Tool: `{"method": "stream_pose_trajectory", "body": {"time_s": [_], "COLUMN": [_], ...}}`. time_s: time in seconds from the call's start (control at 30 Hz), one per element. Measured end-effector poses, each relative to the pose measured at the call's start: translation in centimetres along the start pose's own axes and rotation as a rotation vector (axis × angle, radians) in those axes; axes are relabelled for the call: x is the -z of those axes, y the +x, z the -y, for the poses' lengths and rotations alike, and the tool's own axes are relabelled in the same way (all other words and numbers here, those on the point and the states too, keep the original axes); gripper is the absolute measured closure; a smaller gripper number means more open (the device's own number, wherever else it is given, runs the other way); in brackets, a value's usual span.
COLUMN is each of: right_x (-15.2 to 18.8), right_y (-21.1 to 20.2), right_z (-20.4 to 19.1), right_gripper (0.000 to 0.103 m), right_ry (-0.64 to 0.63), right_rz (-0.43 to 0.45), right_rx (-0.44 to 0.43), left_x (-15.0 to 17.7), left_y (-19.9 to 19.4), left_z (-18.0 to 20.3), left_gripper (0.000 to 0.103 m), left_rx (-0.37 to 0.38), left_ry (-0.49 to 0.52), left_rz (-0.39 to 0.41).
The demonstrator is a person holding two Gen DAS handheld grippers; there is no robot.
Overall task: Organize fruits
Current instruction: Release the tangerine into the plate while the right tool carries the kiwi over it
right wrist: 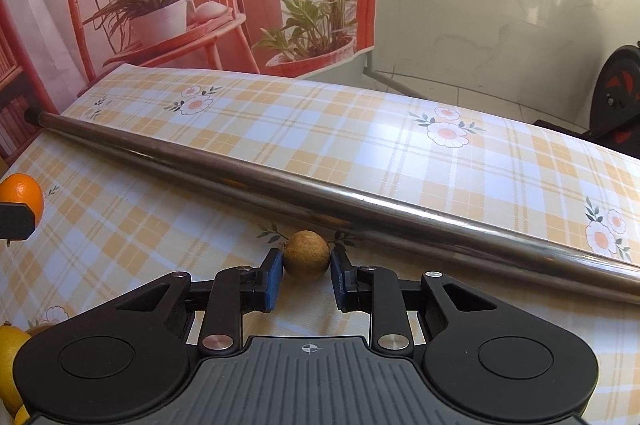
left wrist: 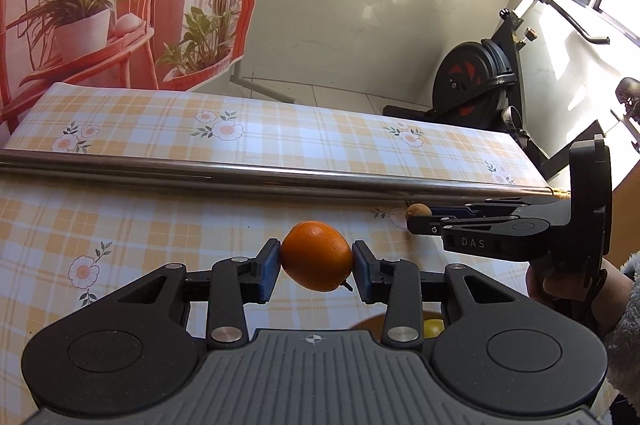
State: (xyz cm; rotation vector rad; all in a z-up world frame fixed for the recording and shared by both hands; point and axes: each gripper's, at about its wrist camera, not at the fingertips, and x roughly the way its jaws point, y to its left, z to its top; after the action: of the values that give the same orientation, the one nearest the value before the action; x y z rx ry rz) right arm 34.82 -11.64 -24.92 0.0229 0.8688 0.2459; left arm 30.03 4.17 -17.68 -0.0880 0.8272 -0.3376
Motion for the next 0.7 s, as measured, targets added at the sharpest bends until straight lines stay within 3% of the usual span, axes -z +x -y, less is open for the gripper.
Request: {"method": "stream_pose_trajectory", "body": {"time_s": [0.7], "right_x": [4.6], "right_y": [-11.9], "right_z": [-2.9], "right_gripper": [0.079], "right_ry": [0.076], "right_rz": [0.114], "right_rx": [-0.092], "left_x": [4.8], "left_y": [-5.4], "left_z": [2.1], "left_gripper": [0.062], "left_rx": [0.038], "left_ry": [0.060], "left_rz": [-0.008]}}
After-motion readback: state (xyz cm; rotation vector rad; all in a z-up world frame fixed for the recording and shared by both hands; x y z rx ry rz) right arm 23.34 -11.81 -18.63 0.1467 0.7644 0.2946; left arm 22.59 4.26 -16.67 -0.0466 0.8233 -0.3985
